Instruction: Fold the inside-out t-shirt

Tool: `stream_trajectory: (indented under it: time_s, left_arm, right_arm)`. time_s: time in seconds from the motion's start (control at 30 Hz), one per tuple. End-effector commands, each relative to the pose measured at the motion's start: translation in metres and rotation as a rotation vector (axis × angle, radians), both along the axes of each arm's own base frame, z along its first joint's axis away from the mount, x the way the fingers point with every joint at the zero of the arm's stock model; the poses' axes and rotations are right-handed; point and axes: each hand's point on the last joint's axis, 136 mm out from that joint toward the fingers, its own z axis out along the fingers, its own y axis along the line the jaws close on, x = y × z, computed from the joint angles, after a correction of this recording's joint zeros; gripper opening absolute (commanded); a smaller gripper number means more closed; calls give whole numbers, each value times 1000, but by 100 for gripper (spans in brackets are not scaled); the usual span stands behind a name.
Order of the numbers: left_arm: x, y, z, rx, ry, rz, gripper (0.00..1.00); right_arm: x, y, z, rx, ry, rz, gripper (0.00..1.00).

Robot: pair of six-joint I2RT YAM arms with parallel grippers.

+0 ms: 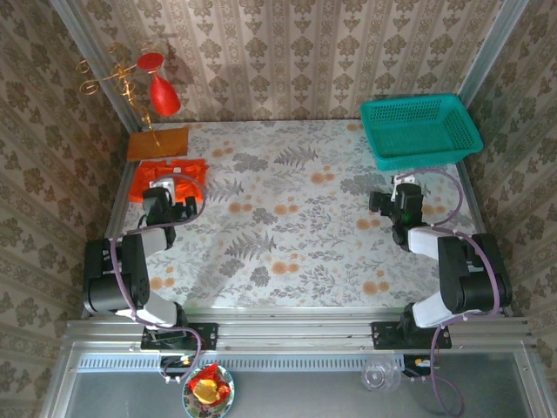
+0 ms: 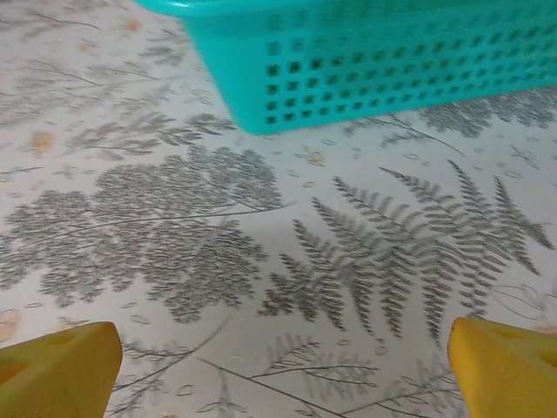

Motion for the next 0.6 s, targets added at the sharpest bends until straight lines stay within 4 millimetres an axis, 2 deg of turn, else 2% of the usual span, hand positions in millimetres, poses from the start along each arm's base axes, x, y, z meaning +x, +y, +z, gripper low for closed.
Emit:
stream_trajectory:
  time_s: [0.0, 0.13, 0.2, 0.23, 0.27, 0.43, 0.57]
  left_arm:
    - [11, -35, 24, -56, -144, -195, 100]
    - [-1, -41, 28, -26, -231, -222, 100]
    - [-6, -48, 20, -3, -241, -242, 100]
    - [-4, -51, 23, 15, -287, -249, 100]
    - [-7, -52, 21, 9, -251, -257, 100]
    - [-1, -38, 19, 70, -239, -142, 100]
    - [-1, -38, 20, 81, -241, -136, 100]
  right_arm:
    - [5, 14, 20, 4, -196, 81, 100]
    - [5, 12, 16, 4, -170, 71, 100]
    - [4, 13, 17, 4, -170, 71, 100]
    - [4, 12, 16, 3, -166, 70, 100]
    - [4, 12, 17, 3, -168, 70, 100]
    - [5, 13, 17, 0, -166, 71, 100]
    - [5, 13, 17, -1, -165, 72, 100]
